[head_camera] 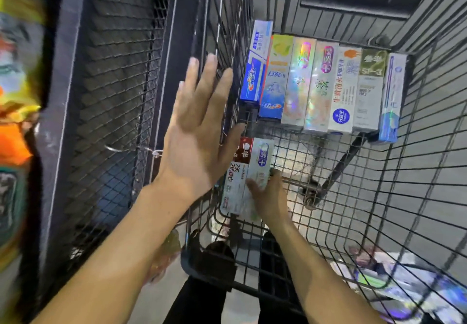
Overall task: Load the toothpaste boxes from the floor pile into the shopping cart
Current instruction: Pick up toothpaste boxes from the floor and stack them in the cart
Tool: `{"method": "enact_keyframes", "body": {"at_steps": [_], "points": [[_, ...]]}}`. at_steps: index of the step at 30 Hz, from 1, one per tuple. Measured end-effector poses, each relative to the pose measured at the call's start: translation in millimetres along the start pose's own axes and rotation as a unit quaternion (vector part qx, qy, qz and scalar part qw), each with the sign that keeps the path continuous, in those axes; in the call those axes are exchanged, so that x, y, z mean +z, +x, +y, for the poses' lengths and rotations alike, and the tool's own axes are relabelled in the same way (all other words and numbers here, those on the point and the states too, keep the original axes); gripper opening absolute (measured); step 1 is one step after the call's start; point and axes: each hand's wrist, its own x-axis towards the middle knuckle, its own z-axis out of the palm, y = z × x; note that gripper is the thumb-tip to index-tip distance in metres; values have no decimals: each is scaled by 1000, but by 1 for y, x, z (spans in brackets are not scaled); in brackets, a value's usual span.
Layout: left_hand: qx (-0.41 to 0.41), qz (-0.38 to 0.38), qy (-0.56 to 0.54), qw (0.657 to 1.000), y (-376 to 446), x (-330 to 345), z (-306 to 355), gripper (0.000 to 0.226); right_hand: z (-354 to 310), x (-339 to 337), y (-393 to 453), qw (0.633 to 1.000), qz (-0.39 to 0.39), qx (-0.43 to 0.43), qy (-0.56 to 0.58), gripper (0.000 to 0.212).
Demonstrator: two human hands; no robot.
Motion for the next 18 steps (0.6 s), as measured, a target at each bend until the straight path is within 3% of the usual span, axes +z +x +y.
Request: {"method": "enact_keyframes", "body": {"at_steps": [6, 18], "points": [[8, 12, -21, 1000, 3, 2, -2, 58, -2, -3, -2, 985, 3, -27, -168, 66], [16, 28, -53, 998, 2, 5, -4, 60, -13, -3, 8, 976, -24, 9, -216, 73]]}}
